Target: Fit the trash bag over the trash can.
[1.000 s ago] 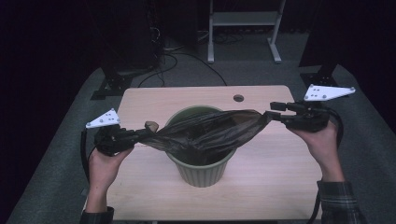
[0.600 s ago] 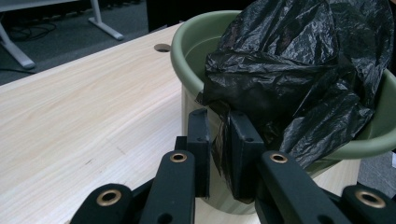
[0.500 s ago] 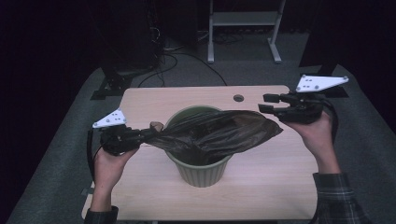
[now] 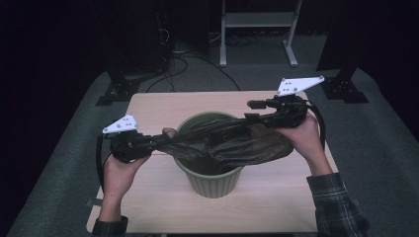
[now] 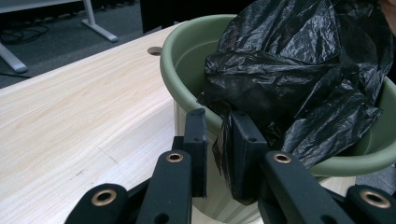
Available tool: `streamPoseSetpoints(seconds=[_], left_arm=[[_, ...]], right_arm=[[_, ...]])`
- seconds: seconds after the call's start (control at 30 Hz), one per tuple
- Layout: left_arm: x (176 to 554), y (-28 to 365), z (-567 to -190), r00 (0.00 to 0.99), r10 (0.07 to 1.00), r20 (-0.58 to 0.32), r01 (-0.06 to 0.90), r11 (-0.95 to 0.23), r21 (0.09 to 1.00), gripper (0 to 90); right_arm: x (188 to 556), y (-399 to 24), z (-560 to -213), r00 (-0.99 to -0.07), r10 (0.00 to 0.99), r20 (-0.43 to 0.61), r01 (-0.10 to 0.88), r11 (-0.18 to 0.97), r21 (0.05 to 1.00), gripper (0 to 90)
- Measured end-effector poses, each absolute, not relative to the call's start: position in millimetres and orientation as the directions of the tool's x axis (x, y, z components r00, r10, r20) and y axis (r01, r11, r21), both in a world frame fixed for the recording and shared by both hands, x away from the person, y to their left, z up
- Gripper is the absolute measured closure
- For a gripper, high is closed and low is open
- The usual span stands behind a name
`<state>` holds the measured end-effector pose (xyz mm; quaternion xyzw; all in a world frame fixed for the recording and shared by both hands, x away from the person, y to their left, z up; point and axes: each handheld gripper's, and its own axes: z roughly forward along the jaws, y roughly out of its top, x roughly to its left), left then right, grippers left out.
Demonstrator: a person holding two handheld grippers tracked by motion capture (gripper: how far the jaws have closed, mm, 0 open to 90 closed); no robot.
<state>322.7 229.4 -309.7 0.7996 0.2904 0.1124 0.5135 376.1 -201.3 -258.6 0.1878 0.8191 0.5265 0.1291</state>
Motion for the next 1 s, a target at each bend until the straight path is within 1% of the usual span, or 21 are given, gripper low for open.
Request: streamPoseSetpoints(seconds=[0.17,0.23,0.4,0.57,0.67,0.7,0.73,0.77,0.8,0.83,0.87,0.9,0.93,1.0], left_arm=[[323,231,-310,0.804,0.582,-0.121,0.353,-0.303,0.885,77.8],[323,231,-311,0.801,0.585,-0.125,0.358,-0.3,0.884,77.8],[323,233,-312,0.796,0.591,-0.13,0.365,-0.297,0.883,77.8],[322,234,-312,0.797,0.591,-0.13,0.364,-0.297,0.883,77.8],[321,235,-312,0.796,0.591,-0.129,0.363,-0.296,0.883,77.8],[321,235,-312,0.797,0.589,-0.131,0.362,-0.294,0.885,77.7],[321,235,-312,0.798,0.589,-0.131,0.361,-0.292,0.886,76.3],[320,236,-312,0.795,0.593,-0.128,0.358,-0.289,0.888,72.7],[320,237,-311,0.795,0.593,-0.127,0.356,-0.288,0.889,67.4],[319,237,-310,0.796,0.592,-0.127,0.355,-0.286,0.89,63.5],[318,238,-309,0.798,0.591,-0.121,0.346,-0.285,0.894,60.3],[317,239,-307,0.799,0.589,-0.118,0.341,-0.283,0.897,54.7],[315,240,-304,0.802,0.586,-0.116,0.333,-0.278,0.901,51.9],[313,241,-298,0.807,0.58,-0.106,0.317,-0.276,0.907,44.5]], right_arm=[[379,-199,-271,-0.897,0.443,-0.001,0.192,0.393,0.899,49.3],[379,-201,-274,-0.901,0.434,0.008,0.191,0.38,0.905,48.8],[374,-205,-271,-0.905,0.425,0.008,0.179,0.364,0.914,48.3],[367,-201,-270,-0.911,0.412,-0.012,0.161,0.385,0.909,46.9],[369,-200,-274,-0.907,0.42,-0.013,0.172,0.4,0.9,47.0],[370,-200,-276,-0.905,0.425,-0.012,0.177,0.403,0.898,50.1],[372,-200,-279,-0.905,0.425,-0.01,0.18,0.404,0.897,56.9],[373,-200,-281,-0.904,0.428,-0.013,0.179,0.406,0.896,60.9],[374,-200,-282,-0.902,0.431,-0.008,0.186,0.406,0.895,69.2],[374,-200,-283,-0.905,0.424,-0.009,0.181,0.405,0.896,75.4],[375,-200,-283,-0.905,0.425,-0.013,0.177,0.404,0.897,79.6],[375,-198,-283,-0.904,0.427,-0.013,0.178,0.404,0.897,85.4],[376,-197,-282,-0.907,0.421,-0.013,0.177,0.408,0.896,89.2],[377,-194,-282,-0.904,0.426,-0.011,0.182,0.409,0.894,89.8]])
